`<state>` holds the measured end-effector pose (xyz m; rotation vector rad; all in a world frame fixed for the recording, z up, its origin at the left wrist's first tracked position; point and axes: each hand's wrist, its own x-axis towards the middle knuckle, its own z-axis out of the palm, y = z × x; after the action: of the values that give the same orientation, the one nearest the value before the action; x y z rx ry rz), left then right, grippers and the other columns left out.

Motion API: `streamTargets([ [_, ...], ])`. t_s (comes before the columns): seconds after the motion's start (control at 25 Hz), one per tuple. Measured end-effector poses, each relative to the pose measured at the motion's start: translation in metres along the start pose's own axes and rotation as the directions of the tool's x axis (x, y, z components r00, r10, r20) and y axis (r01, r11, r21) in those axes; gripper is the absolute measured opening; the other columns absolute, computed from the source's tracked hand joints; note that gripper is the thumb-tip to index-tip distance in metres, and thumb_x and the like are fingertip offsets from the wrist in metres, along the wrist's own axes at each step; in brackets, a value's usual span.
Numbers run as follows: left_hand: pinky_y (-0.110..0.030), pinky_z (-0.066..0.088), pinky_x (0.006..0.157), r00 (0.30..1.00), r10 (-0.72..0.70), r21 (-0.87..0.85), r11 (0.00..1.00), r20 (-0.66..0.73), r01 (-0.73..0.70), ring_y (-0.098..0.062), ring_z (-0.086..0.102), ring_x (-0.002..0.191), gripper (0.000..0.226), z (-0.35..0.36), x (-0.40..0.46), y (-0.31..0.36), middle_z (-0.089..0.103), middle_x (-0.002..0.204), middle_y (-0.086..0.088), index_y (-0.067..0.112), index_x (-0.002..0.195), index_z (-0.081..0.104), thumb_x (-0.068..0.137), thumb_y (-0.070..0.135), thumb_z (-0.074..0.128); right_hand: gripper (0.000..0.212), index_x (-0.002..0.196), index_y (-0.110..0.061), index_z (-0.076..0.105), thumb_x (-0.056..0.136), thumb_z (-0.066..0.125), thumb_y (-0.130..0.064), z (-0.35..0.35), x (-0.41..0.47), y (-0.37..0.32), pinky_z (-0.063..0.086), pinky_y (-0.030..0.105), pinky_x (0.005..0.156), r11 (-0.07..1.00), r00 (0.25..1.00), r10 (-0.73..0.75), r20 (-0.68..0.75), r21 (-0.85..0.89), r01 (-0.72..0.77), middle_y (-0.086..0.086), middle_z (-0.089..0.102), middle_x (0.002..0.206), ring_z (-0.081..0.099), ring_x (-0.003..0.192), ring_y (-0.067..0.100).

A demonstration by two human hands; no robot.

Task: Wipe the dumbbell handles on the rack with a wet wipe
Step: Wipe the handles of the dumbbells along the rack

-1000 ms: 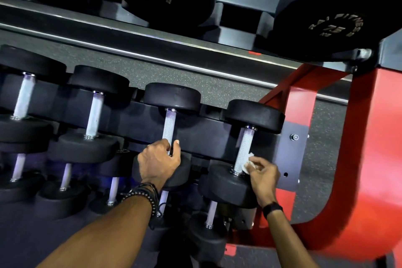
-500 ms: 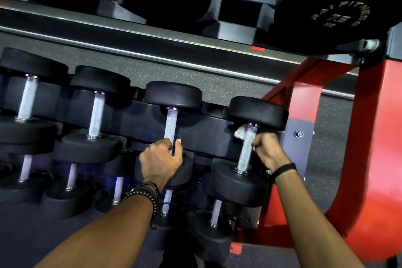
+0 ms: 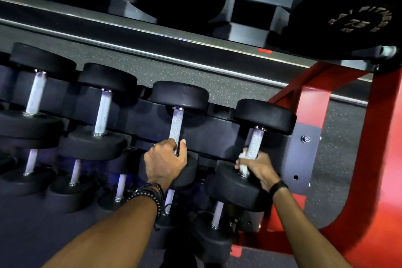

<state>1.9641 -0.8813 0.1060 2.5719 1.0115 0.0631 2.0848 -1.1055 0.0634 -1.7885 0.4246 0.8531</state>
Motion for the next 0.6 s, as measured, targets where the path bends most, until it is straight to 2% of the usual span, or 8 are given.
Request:
streamTargets([
  [0.08,-0.032,0.039,0.052,1.0,-0.005,0.01,1.0,0.007,0.005,-0.035,0.059,0.055,0.043,0.0,0.002,-0.001,0.06,0.056,-0.003,0.014,0.06,0.056,0.084,0.049,0.049,0.027,0.076,-0.012,0.066,0.061,0.087,-0.005,-0.011,-0.003,-0.002,0.047,0.024,0.053,0.958,0.996,-0.09,-0.021,-0.276,0.08,0.005,0.067,0.072,0.057,0.057,0.013],
  [0.16,-0.031,0.037,0.052,1.0,0.005,-0.007,1.0,-0.002,-0.005,-0.034,0.058,0.054,0.044,0.001,0.0,-0.001,0.059,0.055,-0.003,0.014,0.059,0.055,0.084,0.05,0.048,0.032,0.075,-0.01,0.063,0.06,0.09,-0.016,-0.019,0.005,-0.031,0.041,0.024,0.049,0.897,0.953,-0.256,-0.164,-0.408,0.171,0.001,0.063,0.065,0.055,0.056,0.013],
  [0.28,-0.031,0.038,0.053,1.0,0.0,-0.007,1.0,-0.012,0.0,-0.034,0.059,0.054,0.044,0.0,0.0,0.0,0.059,0.055,-0.002,0.015,0.059,0.055,0.084,0.05,0.047,0.039,0.086,-0.008,0.059,0.063,0.089,-0.02,-0.024,-0.003,-0.036,0.037,0.025,0.054,0.797,0.886,-0.417,-0.205,-0.552,0.247,0.005,0.058,0.073,0.054,0.063,0.02],
  [0.36,-0.032,0.04,0.053,1.0,-0.003,-0.013,1.0,-0.025,0.003,-0.034,0.059,0.055,0.047,0.001,0.0,-0.002,0.06,0.056,-0.003,0.015,0.06,0.057,0.085,0.052,0.044,0.035,0.088,-0.011,0.057,0.067,0.086,-0.012,-0.022,-0.025,-0.005,0.038,0.016,0.052,0.807,0.906,-0.402,-0.131,-0.519,0.283,0.004,0.056,0.069,0.052,0.061,0.02],
  [0.44,-0.033,0.044,0.053,1.0,0.002,-0.003,1.0,-0.02,-0.002,-0.034,0.06,0.057,0.051,0.002,0.001,-0.002,0.062,0.058,-0.003,0.015,0.061,0.058,0.084,0.055,0.037,0.024,0.081,-0.012,0.059,0.072,0.08,-0.004,-0.019,-0.034,0.006,0.039,0.012,0.051,0.832,0.898,-0.415,-0.146,-0.462,0.309,0.002,0.056,0.064,0.05,0.058,0.017],
  [0.48,-0.034,0.044,0.054,1.0,0.005,-0.005,1.0,-0.018,-0.005,-0.034,0.06,0.057,0.052,0.002,0.0,-0.002,0.062,0.059,-0.003,0.015,0.061,0.057,0.083,0.056,0.035,0.02,0.077,-0.012,0.06,0.074,0.076,-0.001,-0.016,-0.029,-0.002,0.038,0.012,0.052,0.837,0.862,-0.457,-0.221,-0.434,0.332,0.003,0.057,0.064,0.049,0.057,0.017],
  [0.6,-0.035,0.046,0.055,1.0,0.001,-0.012,1.0,-0.023,-0.002,-0.034,0.06,0.058,0.053,0.001,-0.001,-0.002,0.061,0.059,-0.003,0.015,0.061,0.056,0.083,0.057,0.033,0.009,0.076,-0.004,0.062,0.08,0.067,0.002,-0.006,-0.011,-0.039,0.033,0.017,0.058,0.824,0.671,-0.562,-0.483,-0.394,0.406,0.013,0.063,0.072,0.052,0.062,0.02],
])
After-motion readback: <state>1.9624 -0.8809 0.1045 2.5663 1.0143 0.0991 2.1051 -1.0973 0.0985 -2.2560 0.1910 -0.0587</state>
